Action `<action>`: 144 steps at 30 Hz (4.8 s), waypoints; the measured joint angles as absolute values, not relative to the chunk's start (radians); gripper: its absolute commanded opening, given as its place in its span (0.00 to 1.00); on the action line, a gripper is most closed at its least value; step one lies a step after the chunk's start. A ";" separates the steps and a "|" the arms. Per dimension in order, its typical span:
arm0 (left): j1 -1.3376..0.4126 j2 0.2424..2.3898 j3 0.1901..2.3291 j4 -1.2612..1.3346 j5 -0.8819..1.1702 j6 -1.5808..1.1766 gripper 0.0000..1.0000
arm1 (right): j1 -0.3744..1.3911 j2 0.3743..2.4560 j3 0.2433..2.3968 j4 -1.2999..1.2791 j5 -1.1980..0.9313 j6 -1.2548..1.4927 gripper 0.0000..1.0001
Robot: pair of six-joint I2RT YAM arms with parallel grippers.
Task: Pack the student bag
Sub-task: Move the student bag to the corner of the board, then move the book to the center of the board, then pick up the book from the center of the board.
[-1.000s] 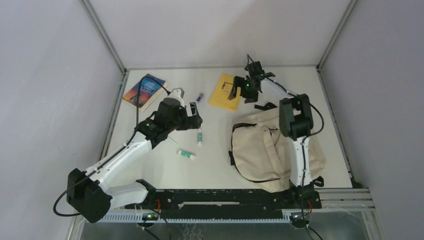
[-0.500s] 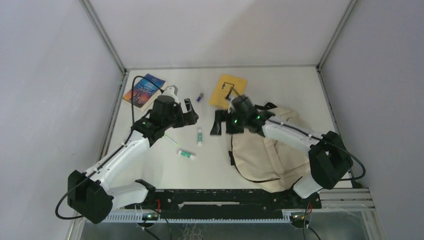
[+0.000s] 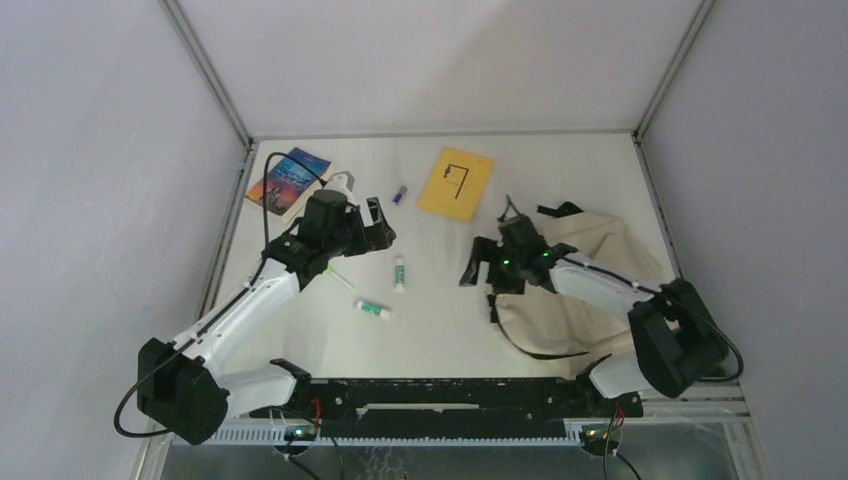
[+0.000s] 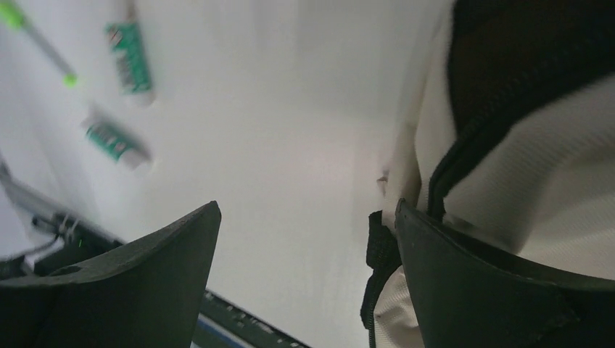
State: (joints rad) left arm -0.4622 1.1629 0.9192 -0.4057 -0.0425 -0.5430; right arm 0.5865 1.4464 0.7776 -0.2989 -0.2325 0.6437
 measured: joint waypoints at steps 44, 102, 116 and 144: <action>-0.446 2.493 2.271 -0.448 0.081 -0.559 1.00 | 0.289 2.096 1.465 -0.266 -0.163 0.791 0.97; -0.558 1.797 1.275 -0.326 0.164 -0.558 1.00 | 0.337 1.558 0.809 -0.148 -0.302 0.708 0.83; -0.521 2.024 1.390 -0.340 0.351 -0.515 0.91 | 0.341 1.754 0.845 0.088 -0.319 0.856 0.73; -0.471 2.041 1.321 -0.183 0.553 -0.624 0.61 | 0.326 1.734 0.625 0.668 -0.511 1.152 0.26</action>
